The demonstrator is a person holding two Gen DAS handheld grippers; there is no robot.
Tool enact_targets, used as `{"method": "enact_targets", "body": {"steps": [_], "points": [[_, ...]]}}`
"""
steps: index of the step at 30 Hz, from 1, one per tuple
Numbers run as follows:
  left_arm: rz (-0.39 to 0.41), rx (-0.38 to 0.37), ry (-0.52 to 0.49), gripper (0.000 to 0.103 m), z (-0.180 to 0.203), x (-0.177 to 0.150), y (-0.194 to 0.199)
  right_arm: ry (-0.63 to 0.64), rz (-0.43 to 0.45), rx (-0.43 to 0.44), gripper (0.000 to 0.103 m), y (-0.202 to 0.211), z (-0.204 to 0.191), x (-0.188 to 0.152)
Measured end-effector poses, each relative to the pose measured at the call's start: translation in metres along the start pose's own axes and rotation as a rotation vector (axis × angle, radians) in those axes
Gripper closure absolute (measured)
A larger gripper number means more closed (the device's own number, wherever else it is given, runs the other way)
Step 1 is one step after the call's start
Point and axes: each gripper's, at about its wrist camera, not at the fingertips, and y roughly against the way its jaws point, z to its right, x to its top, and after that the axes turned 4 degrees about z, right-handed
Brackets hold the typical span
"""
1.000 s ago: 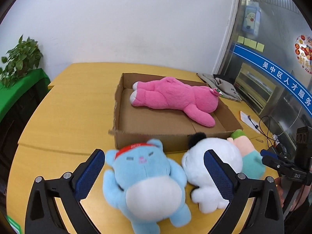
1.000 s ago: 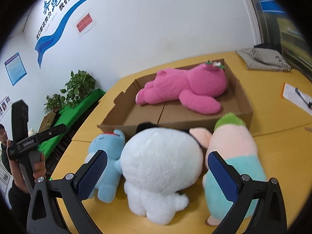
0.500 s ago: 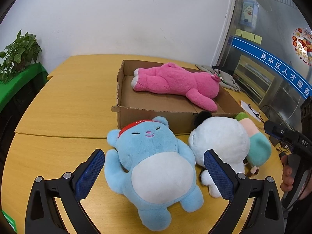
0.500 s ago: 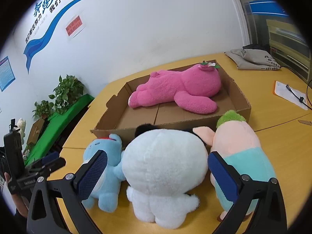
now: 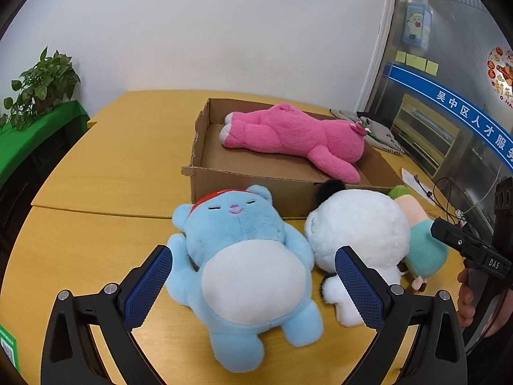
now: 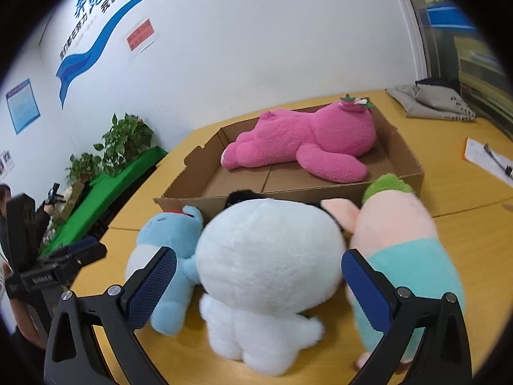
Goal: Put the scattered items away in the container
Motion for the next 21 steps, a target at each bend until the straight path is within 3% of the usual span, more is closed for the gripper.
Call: {"method": "enact_targets", "body": {"steps": [9,21], "points": [[-0.026,0.025,-0.008,0.000,0.034,-0.007,0.004,-0.008,-0.014,-0.006,0.000,0.027,0.038,-0.013],[-0.064,-0.039,-0.040,0.000,0.037,-0.014,-0.007,-0.045,-0.021,-0.058,0.000,0.043,0.045,-0.034]]}}
